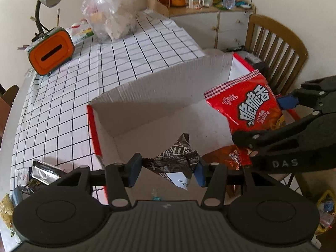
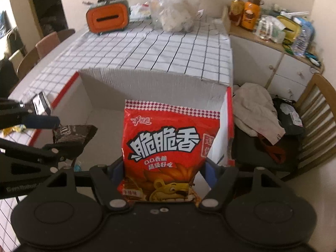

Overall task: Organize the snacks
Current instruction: 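Carry the wrapper and red bag into the red box and release both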

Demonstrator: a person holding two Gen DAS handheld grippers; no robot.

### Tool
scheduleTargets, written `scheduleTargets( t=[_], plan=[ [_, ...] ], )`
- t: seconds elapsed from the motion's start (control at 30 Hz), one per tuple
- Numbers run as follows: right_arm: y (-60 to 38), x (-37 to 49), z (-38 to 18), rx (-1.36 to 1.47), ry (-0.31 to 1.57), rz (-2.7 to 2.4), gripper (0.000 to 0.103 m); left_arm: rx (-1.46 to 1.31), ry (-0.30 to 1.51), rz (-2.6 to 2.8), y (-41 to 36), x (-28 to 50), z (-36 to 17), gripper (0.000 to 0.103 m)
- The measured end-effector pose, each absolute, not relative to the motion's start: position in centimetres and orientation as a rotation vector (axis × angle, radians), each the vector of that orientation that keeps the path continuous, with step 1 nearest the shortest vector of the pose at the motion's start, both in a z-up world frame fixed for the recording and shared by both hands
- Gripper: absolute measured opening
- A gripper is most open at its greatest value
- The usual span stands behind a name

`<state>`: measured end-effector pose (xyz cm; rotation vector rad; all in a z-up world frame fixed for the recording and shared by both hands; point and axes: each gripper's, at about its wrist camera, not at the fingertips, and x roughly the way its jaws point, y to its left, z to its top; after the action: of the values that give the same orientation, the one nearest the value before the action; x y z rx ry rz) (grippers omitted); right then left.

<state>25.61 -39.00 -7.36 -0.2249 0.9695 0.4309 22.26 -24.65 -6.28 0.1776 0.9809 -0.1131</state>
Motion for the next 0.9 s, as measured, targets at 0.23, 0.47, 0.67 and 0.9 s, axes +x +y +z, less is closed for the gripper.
scheduleTargets(
  t=[0.23,0.47,0.67,0.9],
  plan=[
    [-38.4,27.1,-9.1,-0.281,1.010,0.454,0.073,0.232,1.045,-0.060,-25.4,24.1,-7.4,0.051],
    [-38.3,28.3,-9.8,-0.297,1.035,0.454,0.073,0.230,1.103,-0.040,-25.6,25.5,-8.1,0.051],
    [-38.1,28.8,-10.0,-0.308,1.038,0.449,0.073,0.234,1.138,-0.029,-25.7,26.1,-8.4,0.052],
    [-38.4,28.6,-9.9,-0.305,1.029,0.459,0.074,0.214,1.143,-0.023,-25.5,26.4,-8.2,0.053]
  ],
)
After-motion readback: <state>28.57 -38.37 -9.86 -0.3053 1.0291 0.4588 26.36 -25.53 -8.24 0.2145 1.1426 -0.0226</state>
